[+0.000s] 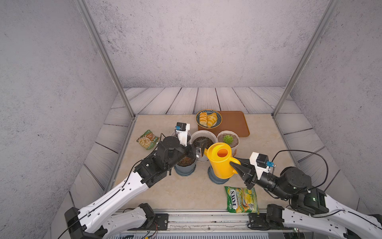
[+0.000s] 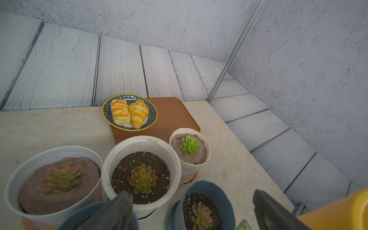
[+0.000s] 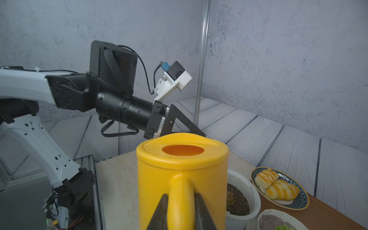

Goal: Water the succulent around the soil edge
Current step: Pick up the watering can from the center of the board, then water the soil of the potted plant with water.

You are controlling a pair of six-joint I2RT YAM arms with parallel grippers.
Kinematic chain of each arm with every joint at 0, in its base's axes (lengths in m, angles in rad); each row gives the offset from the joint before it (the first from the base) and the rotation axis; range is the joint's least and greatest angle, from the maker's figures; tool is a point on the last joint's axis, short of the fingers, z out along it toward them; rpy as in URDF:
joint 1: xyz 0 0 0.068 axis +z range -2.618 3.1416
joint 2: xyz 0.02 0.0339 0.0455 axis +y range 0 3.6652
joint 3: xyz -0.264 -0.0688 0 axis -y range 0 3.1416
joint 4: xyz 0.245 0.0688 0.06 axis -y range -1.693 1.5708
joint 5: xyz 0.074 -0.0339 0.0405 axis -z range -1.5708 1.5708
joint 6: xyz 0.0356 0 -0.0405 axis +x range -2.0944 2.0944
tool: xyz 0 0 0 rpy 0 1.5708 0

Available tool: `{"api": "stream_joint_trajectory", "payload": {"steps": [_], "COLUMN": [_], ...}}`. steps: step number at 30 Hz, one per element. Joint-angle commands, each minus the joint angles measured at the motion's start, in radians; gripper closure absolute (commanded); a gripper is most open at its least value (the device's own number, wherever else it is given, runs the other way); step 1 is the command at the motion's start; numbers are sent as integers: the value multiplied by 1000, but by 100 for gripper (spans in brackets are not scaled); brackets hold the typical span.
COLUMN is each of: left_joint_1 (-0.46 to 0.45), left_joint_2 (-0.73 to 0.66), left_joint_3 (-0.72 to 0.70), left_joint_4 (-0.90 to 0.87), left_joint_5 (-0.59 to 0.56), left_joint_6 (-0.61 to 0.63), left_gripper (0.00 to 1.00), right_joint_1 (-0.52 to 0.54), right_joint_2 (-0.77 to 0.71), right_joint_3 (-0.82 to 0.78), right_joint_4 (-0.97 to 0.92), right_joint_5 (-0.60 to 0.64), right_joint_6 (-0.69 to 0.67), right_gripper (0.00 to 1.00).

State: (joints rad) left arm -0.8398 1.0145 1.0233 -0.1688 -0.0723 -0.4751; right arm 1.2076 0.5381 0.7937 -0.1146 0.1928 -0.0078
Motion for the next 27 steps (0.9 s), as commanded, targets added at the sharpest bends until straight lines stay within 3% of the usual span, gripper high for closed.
{"api": "stream_joint_trajectory", "payload": {"steps": [1,6,10,17,27], "left_joint_1": [8,7,7,7,7], "left_joint_2": [4,11,-1,-186,-555], "left_joint_3": [26,37,84,160,-118], "left_joint_4": [-26,-17,-85,-317,-526], "left_joint_5": [9,44,39,1,39], "left_joint_6": [3,-8,37,166,171], "left_gripper": [0,1,1,2,2], "right_joint_1": [1,1,1,1,1], "right_joint_2": [-27,-21,-32,-162,-216], "right_joint_3": [-20,-70,-74,-106,23], "right_joint_4": [224,270,203,57,-439], "right_joint_5": [7,56,66,81,251], "right_joint_6": [-13,-38,-20,53,201], "right_gripper": [100,100,100,100,100]}}
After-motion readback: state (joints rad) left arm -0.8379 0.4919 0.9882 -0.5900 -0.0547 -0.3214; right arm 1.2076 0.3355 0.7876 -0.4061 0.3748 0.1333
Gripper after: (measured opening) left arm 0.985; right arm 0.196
